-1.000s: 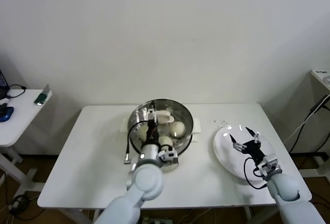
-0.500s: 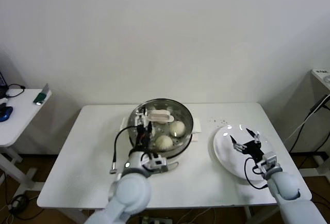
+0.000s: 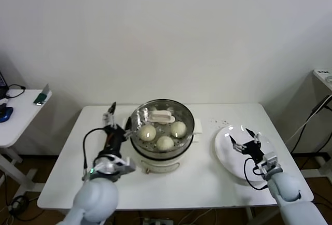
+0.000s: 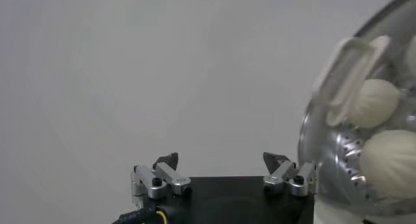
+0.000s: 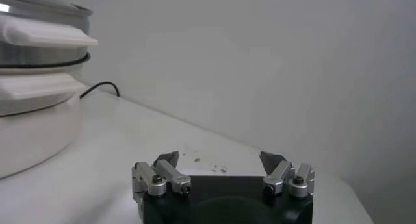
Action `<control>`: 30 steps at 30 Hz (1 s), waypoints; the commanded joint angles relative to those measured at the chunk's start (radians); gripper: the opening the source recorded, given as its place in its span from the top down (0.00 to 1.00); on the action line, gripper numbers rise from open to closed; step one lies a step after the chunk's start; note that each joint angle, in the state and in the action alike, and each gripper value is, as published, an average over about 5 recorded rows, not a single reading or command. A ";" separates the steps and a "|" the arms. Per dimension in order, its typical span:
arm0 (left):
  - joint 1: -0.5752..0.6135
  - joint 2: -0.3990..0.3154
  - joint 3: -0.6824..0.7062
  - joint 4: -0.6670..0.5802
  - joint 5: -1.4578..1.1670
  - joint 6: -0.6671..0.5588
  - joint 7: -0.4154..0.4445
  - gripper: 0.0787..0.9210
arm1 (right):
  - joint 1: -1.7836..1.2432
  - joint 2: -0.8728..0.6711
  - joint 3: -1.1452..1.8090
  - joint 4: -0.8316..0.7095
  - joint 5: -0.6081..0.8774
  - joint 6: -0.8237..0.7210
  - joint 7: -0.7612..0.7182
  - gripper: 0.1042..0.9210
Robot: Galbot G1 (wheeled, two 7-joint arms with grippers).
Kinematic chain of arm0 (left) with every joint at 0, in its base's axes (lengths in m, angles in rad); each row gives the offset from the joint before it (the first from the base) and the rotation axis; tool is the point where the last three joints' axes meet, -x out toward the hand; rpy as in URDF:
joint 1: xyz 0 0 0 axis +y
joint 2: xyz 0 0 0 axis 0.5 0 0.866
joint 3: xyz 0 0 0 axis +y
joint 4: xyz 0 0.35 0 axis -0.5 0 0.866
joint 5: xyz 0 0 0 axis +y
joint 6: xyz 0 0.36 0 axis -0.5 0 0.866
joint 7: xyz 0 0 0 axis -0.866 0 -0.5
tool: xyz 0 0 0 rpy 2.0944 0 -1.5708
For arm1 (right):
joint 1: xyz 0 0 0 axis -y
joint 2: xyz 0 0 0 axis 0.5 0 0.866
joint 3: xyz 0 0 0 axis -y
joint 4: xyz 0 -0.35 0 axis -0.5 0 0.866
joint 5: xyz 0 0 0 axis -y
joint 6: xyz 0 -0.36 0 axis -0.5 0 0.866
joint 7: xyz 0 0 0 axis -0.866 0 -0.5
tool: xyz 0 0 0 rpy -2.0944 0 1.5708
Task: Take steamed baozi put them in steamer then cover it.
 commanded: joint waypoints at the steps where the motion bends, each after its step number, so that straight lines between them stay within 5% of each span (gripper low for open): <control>1: 0.311 -0.056 -0.474 0.031 -0.704 -0.445 -0.259 0.12 | -0.018 0.006 0.017 0.028 0.013 0.009 0.000 0.12; 14: 0.451 -0.191 -0.512 0.218 -0.963 -0.643 -0.140 0.12 | -0.090 0.033 0.095 0.075 0.018 0.036 -0.018 0.12; 30: 0.399 -0.192 -0.476 0.226 -0.936 -0.631 -0.061 0.12 | -0.130 0.063 0.138 0.097 0.064 0.075 -0.022 0.12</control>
